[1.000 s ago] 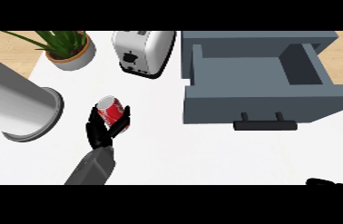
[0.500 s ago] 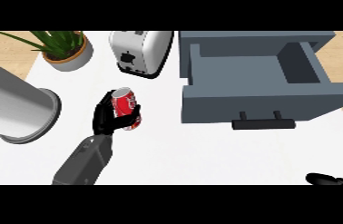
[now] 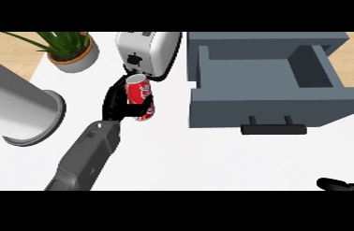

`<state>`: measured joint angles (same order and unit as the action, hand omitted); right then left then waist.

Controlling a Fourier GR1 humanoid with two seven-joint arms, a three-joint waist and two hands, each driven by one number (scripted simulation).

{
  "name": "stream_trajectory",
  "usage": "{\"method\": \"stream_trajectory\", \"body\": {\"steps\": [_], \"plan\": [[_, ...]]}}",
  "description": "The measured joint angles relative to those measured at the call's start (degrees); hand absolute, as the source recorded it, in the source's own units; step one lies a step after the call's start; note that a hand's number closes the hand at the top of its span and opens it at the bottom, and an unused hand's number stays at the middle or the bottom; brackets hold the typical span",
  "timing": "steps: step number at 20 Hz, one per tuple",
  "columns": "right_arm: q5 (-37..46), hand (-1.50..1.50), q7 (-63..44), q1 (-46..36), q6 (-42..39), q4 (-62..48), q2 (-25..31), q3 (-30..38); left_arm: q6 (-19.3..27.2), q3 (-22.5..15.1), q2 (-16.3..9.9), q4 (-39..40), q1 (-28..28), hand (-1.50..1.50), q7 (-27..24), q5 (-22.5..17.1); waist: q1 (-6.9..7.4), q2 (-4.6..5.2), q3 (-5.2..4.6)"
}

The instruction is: Pick up the can, place it into the drawer and close the drawer

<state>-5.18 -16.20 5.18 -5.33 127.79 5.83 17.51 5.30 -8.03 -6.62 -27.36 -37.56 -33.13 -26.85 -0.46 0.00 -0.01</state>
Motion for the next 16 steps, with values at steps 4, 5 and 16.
{"method": "stream_trajectory", "body": {"steps": [4,5,16], "plan": [[0.02,-1.5,-0.14,1.79,0.05,1.96,-0.76,0.23,2.42,-1.74,0.33,-6.33,-1.52,1.5,5.26,1.96,0.28,-0.17,0.03],[-0.1,-1.5,0.17,1.43,0.12,1.26,-0.65,0.64,3.03,-2.11,0.48,-7.99,-2.09,1.5,6.73,2.36,0.35,-0.19,0.03],[0.0,-1.5,-1.64,-0.81,0.71,0.7,0.51,1.48,11.25,-3.46,1.67,-23.29,-13.02,1.5,27.88,5.14,0.37,-0.19,0.04]]}}
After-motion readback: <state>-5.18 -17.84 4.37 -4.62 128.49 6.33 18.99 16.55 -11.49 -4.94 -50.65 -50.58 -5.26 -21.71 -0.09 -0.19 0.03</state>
